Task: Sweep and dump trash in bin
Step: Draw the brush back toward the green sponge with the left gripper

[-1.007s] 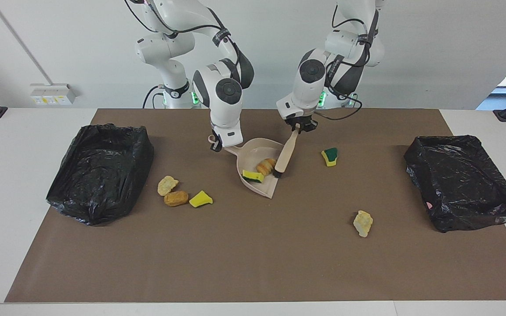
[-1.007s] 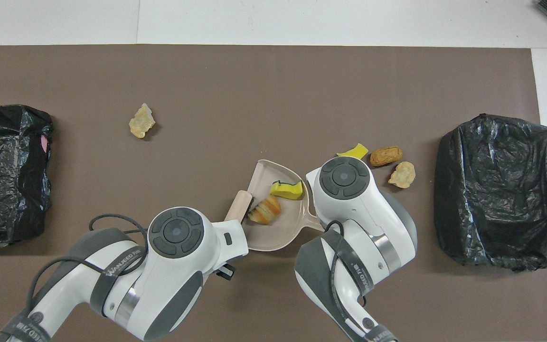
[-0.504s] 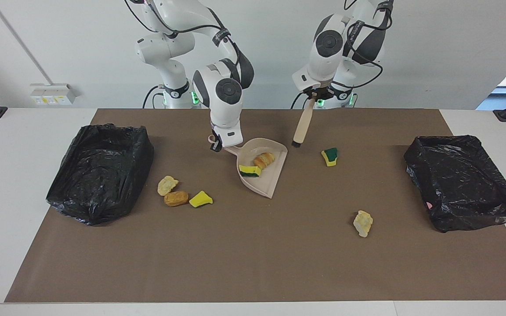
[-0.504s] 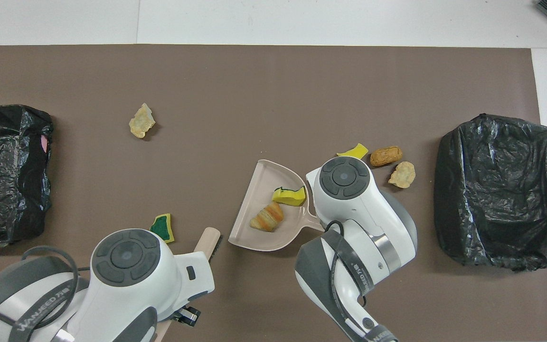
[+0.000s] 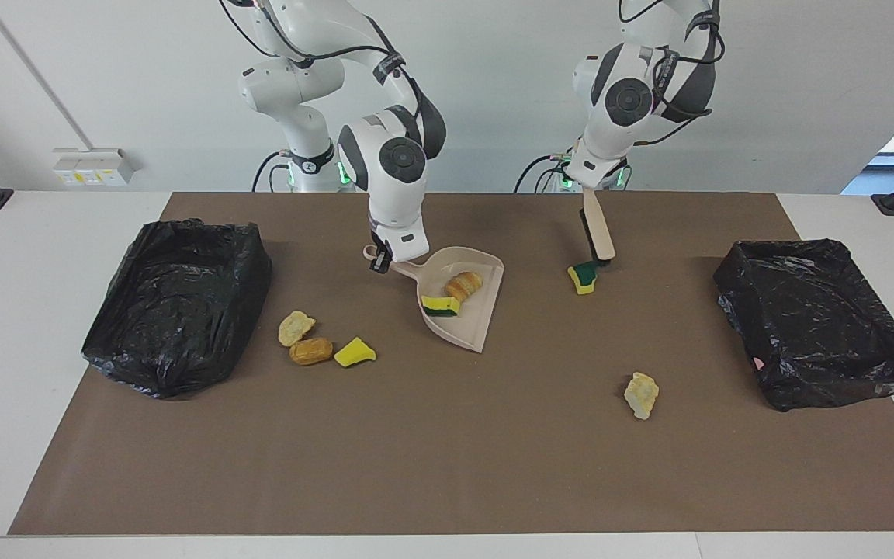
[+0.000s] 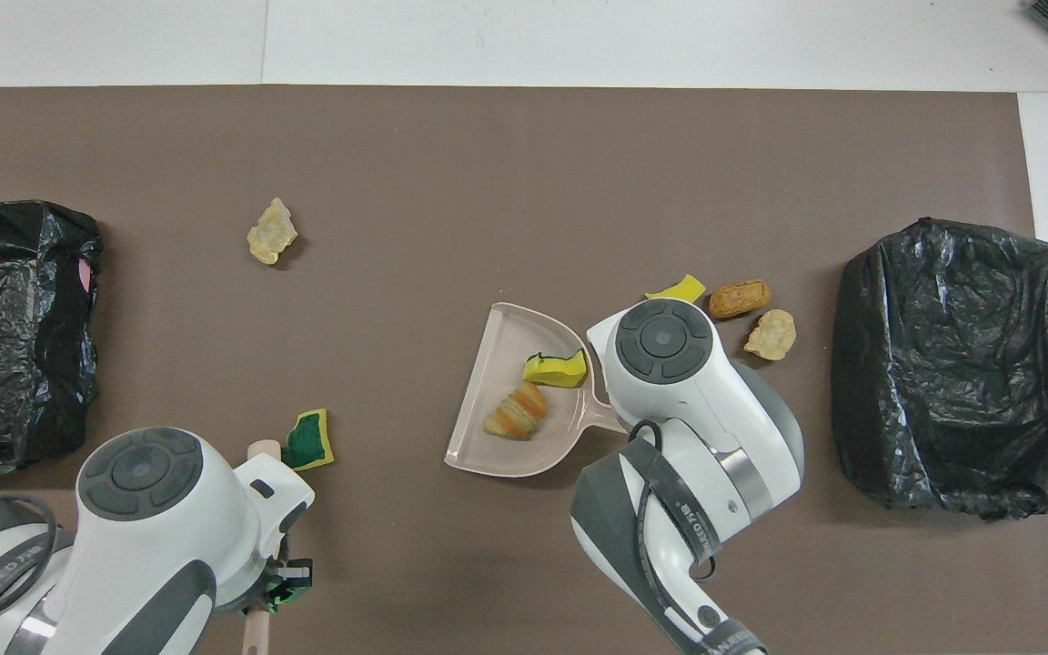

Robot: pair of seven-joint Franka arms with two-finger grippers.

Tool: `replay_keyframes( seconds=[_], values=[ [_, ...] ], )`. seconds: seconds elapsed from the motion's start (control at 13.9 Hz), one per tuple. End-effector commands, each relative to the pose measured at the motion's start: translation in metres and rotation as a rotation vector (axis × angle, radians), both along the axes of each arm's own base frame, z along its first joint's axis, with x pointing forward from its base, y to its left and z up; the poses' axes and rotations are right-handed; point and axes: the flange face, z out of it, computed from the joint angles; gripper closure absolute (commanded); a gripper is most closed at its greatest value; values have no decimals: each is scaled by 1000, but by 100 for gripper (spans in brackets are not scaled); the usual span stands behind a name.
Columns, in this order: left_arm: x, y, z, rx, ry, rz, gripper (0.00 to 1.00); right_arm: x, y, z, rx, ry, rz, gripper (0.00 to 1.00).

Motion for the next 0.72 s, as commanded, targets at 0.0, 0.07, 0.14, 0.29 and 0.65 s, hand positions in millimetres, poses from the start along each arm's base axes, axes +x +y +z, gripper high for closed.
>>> replay_keyframes(
  seconds=[0.0,0.07,0.14,0.29,0.65],
  values=[
    [-7,20,-13,37,-63,118,100,3,-2,0,-36,-63,-63,100],
    [-8,21,-24,43,-79,144,100,2,0,2,-52,-77,-62,100],
    [-9,19,-35,48,-89,155,100,1,2,2,-55,-80,-64,100],
    [0,13,-49,38,-140,185,100,1,1,2,-56,-80,-69,100],
    [37,-43,-84,-3,-237,227,100,2,0,1,-55,-80,-67,100]
  ],
)
